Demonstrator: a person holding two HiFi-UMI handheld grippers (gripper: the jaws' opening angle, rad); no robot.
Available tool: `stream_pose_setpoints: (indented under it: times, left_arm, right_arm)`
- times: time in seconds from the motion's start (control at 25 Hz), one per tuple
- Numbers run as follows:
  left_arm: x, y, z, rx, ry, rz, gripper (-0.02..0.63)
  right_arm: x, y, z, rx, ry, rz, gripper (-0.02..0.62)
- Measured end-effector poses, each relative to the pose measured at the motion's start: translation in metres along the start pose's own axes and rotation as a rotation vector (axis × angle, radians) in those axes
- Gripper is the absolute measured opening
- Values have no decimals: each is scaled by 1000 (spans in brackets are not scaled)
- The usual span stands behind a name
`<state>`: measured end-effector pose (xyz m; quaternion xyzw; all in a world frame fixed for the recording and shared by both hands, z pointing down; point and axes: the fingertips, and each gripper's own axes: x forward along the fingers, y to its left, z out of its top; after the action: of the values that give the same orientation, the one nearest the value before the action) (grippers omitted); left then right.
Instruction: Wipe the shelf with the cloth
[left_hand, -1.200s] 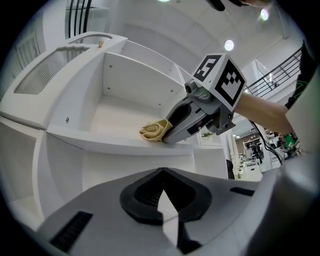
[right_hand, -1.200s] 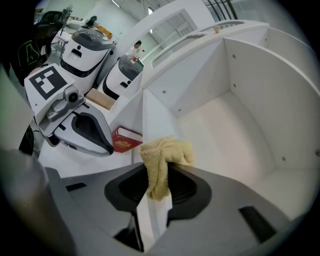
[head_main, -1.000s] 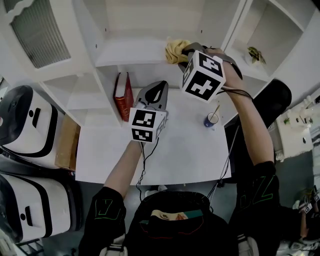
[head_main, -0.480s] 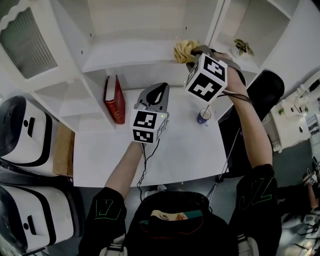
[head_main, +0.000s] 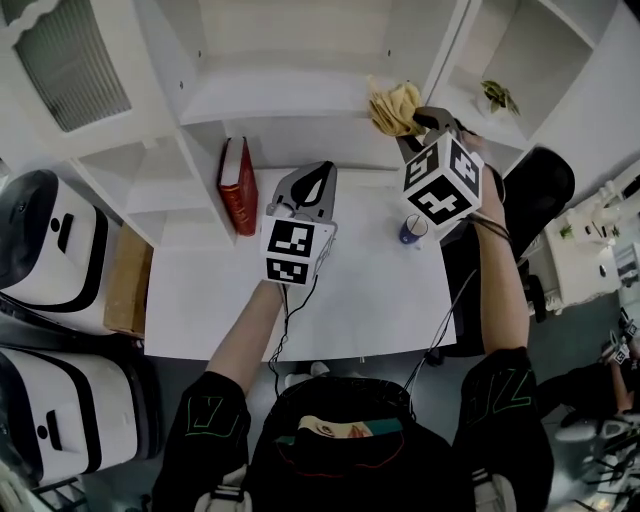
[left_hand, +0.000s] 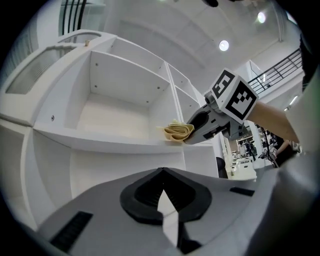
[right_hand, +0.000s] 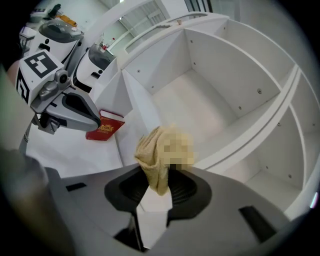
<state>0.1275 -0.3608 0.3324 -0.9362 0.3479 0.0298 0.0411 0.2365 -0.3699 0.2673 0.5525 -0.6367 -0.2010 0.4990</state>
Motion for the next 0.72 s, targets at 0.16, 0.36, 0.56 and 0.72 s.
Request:
stream_pose_setpoints:
  times: [0.16,0.36,0.56,0.72]
  left_arm:
    - [-11,-4,3,22,0,8,0]
    - [-28,0,-5,-3,0,43,0]
    - [-43,10,-11,-50,-2,123,0]
    - [-54,13,-20,-155,-32,196,0]
  right_arm:
    - [-12,8,-7,119,-106,-3,110]
    - [-24,25,-24,337,-238,4,110]
    - [-29,46,-44,603,-349,32,110]
    - [-27,74,-58,761,-412,34,110]
